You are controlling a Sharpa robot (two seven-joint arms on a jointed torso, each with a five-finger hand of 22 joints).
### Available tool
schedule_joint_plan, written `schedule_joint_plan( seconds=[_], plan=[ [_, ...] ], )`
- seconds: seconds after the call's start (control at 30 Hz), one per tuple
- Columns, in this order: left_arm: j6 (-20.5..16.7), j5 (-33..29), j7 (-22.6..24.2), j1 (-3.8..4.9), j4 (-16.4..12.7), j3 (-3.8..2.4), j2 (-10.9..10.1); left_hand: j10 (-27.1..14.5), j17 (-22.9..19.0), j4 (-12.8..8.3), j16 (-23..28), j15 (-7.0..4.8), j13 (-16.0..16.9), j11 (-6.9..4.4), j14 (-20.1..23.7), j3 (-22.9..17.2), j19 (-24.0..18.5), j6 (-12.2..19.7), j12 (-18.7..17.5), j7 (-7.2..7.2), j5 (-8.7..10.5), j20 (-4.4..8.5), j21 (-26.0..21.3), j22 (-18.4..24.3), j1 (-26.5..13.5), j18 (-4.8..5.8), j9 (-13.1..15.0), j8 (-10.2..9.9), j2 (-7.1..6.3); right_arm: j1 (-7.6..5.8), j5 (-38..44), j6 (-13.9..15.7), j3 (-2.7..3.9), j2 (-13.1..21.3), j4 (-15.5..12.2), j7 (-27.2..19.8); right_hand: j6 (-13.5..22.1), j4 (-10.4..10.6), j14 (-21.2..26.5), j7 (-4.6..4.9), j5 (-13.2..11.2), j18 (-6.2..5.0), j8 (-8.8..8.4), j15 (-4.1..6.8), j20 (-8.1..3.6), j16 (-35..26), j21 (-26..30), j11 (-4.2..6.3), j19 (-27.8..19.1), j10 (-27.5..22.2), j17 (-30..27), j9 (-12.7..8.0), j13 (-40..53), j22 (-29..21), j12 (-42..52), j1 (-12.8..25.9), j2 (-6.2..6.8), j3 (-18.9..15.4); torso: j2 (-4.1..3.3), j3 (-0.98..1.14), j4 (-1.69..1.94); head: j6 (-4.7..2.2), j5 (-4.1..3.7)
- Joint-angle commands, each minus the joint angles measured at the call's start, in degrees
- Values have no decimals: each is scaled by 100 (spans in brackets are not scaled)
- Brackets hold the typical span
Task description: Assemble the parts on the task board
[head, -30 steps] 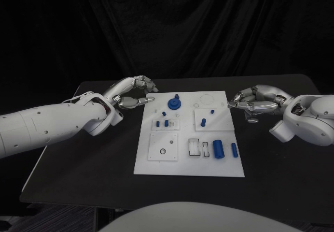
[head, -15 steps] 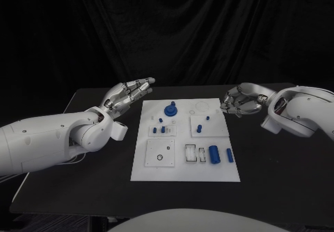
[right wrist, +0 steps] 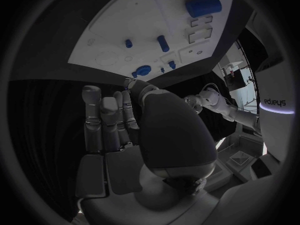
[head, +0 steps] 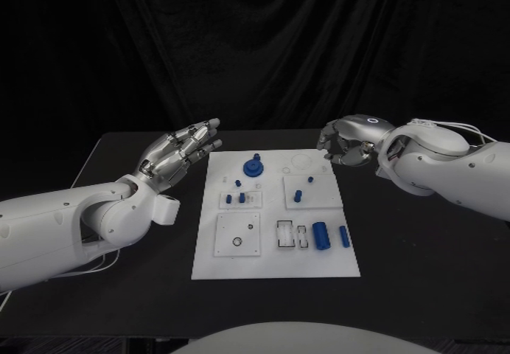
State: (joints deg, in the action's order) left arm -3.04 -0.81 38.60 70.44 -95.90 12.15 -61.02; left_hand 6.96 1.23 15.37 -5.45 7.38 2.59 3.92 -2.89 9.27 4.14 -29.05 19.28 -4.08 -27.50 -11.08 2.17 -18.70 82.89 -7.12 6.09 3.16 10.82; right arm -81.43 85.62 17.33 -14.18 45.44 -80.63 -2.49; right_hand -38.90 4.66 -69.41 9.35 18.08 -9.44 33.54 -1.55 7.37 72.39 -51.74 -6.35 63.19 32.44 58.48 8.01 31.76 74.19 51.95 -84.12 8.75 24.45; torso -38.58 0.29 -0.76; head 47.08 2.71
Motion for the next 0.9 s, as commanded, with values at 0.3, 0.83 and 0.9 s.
schedule_joint_plan(
  seconds=[0.3, 0.83, 0.9],
  plan=[
    [207, -152, 1134, -4, -20, -6, -59, 206, 15, -143, -90, 95, -9, -324, -100, 52, 4, 524, -10, 160, -111, -63, -19, 189, 120, -39, -161, -63, 65, 195, 763, 148, 2, -154, 119, 247, 269, -9, -312, 61, -375, 174, -469, -142, 155, 416, -537, -110, 399, -172, 258, -115, -418, 333, -425, 250, 104, 71, -320, 27, 82, -244, -139],
    [276, -152, 1097, -5, -20, -5, -85, 156, 2, -253, -10, 209, -23, -154, -46, 58, 15, 651, -261, 189, -175, -178, -23, 293, 140, -20, -245, -62, 114, 342, 686, -71, 2, -112, 2, 259, -46, -12, -506, 28, -260, 232, -852, -268, 273, 630, -840, -226, 721, -82, 251, -169, -947, 533, -847, 435, 75, 5, -414, 48, 77, -358, -154],
    [279, -152, 1099, -5, -9, -5, -83, 149, 0, -262, 1, 209, -24, -150, -38, 57, 2, 654, -277, 193, -187, -182, -29, 324, 142, -26, -249, -63, 115, 356, 663, -86, 2, -114, 4, 252, -86, -7, -530, 31, -248, 237, -878, -266, 277, 649, -864, -225, 747, -55, 264, -170, -984, 545, -872, 453, 65, -1, -413, 47, 81, -356, -162]
  ],
)
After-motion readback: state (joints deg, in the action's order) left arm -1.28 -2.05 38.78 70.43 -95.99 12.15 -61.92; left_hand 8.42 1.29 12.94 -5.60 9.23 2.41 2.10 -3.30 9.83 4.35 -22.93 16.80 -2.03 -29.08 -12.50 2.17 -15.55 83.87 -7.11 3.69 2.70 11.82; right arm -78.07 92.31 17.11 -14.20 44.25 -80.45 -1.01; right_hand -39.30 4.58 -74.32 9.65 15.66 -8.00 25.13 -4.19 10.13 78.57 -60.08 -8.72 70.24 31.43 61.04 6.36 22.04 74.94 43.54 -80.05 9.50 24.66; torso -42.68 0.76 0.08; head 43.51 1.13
